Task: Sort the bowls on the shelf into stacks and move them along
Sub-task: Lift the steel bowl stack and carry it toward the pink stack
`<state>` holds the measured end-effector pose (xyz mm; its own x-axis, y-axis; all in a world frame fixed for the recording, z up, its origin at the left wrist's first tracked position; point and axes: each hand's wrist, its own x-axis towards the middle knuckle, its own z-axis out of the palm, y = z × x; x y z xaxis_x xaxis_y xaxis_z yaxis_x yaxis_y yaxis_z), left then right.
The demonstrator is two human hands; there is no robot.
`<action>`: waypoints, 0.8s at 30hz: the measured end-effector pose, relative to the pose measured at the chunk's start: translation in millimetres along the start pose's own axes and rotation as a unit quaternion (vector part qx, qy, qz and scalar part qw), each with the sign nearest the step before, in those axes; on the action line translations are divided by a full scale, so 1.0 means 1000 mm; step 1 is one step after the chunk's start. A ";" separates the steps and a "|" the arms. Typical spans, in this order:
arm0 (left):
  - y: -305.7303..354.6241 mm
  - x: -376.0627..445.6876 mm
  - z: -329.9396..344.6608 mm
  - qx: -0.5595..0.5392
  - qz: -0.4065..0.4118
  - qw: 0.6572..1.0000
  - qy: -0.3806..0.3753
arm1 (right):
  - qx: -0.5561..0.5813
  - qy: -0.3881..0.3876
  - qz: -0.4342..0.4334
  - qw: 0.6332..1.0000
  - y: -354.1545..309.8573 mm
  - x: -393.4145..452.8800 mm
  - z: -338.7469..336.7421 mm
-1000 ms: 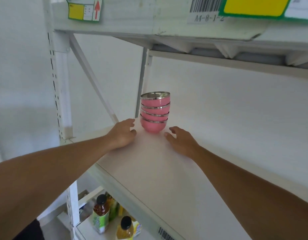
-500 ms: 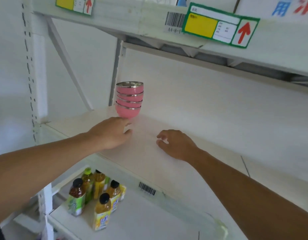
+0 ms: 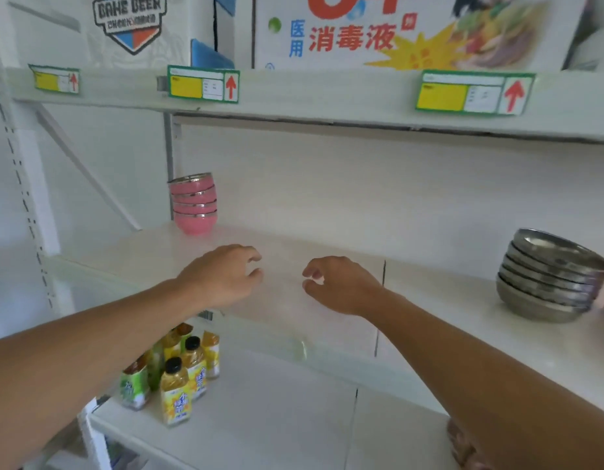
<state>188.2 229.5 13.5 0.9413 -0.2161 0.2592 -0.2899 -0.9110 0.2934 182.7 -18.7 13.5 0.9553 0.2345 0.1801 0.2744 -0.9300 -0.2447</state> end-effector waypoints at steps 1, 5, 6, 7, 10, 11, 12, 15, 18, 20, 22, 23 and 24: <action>0.021 -0.008 0.005 0.006 0.001 1.000 0.000 | 0.000 0.002 0.000 1.000 0.014 -0.016 -0.007; 0.112 -0.028 0.038 0.014 0.026 0.999 -0.019 | -0.004 0.010 0.010 1.000 0.079 -0.085 -0.032; 0.134 -0.030 0.047 0.011 0.036 0.999 -0.025 | -0.006 0.016 0.014 1.000 0.095 -0.101 -0.038; 0.155 -0.032 0.054 0.008 0.045 0.998 -0.031 | -0.007 0.021 0.020 1.000 0.109 -0.117 -0.044; 0.210 -0.031 0.072 -0.002 0.077 0.996 -0.040 | -0.022 0.024 0.048 0.998 0.149 -0.159 -0.063; 0.225 -0.031 0.076 -0.006 0.088 0.995 -0.045 | -0.025 0.027 0.058 0.998 0.160 -0.170 -0.068; 0.240 -0.031 0.080 -0.009 0.100 0.994 -0.051 | -0.026 0.032 0.070 0.997 0.171 -0.181 -0.073; 0.273 -0.033 0.091 -0.014 0.126 0.990 -0.067 | -0.026 0.049 0.104 0.993 0.195 -0.212 -0.082; 0.291 -0.031 0.099 -0.013 0.158 0.985 -0.074 | -0.034 0.047 0.147 0.987 0.212 -0.236 -0.084; 0.298 -0.029 0.103 -0.019 0.174 0.982 -0.078 | -0.039 0.044 0.179 0.982 0.220 -0.249 -0.086; 0.304 -0.026 0.108 -0.038 0.184 0.979 -0.082 | -0.044 0.045 0.199 0.978 0.227 -0.259 -0.089; 0.307 -0.024 0.113 -0.048 0.190 0.977 -0.082 | -0.049 0.049 0.207 0.976 0.231 -0.262 -0.090; 0.310 -0.021 0.117 -0.056 0.197 0.975 -0.081 | -0.055 0.050 0.214 0.974 0.234 -0.265 -0.091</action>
<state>99.0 -89.2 -9.2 0.7650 -0.6030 0.2260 -0.6436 -0.7034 0.3018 -16.0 -324.6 -5.1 0.9628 -0.2041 0.1772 -0.1647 -0.9628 -0.2142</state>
